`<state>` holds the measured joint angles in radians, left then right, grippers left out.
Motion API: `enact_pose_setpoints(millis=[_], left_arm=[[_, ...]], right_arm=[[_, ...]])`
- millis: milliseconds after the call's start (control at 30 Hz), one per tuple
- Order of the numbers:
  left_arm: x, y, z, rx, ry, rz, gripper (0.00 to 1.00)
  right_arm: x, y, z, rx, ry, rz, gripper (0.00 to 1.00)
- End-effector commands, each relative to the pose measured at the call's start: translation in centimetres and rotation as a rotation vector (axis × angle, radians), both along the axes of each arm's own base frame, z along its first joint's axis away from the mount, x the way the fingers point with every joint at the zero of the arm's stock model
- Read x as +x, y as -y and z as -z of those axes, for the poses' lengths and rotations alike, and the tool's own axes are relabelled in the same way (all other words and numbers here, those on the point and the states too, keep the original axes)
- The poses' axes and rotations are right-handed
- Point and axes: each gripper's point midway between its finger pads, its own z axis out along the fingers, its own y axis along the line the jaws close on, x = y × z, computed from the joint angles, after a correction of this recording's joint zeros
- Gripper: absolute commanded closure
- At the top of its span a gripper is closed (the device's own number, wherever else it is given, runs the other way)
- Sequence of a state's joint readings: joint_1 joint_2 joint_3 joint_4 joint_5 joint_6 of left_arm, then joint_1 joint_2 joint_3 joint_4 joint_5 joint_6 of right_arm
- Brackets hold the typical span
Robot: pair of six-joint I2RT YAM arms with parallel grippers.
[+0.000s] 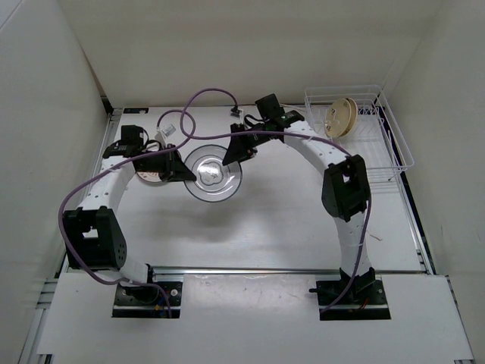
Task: Unload the plates from the dish rack
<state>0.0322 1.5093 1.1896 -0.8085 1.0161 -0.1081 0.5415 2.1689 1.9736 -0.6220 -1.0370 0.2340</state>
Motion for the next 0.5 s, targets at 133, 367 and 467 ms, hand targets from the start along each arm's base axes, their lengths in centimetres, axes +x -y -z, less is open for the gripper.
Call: enact_pose_setpoints(millis=[133, 367, 467], left_arm=[[0.4, -0.8, -2.9, 0.059, 0.135, -0.041, 0.90], [4.9, -7.2, -2.6, 0.052, 0.077, -0.284, 0.90], [7.7, -10.4, -2.1, 0.013, 0.045, -0.349, 0.90]], right_arm=[[0.9, 3.7, -2.5, -0.080, 0.220, 0.066, 0.09], [2.7, 13.3, -2.3, -0.267, 0.366, 0.277, 0.03], [2.6, 16.9, -2.8, -0.293, 0.377, 0.357, 0.02]])
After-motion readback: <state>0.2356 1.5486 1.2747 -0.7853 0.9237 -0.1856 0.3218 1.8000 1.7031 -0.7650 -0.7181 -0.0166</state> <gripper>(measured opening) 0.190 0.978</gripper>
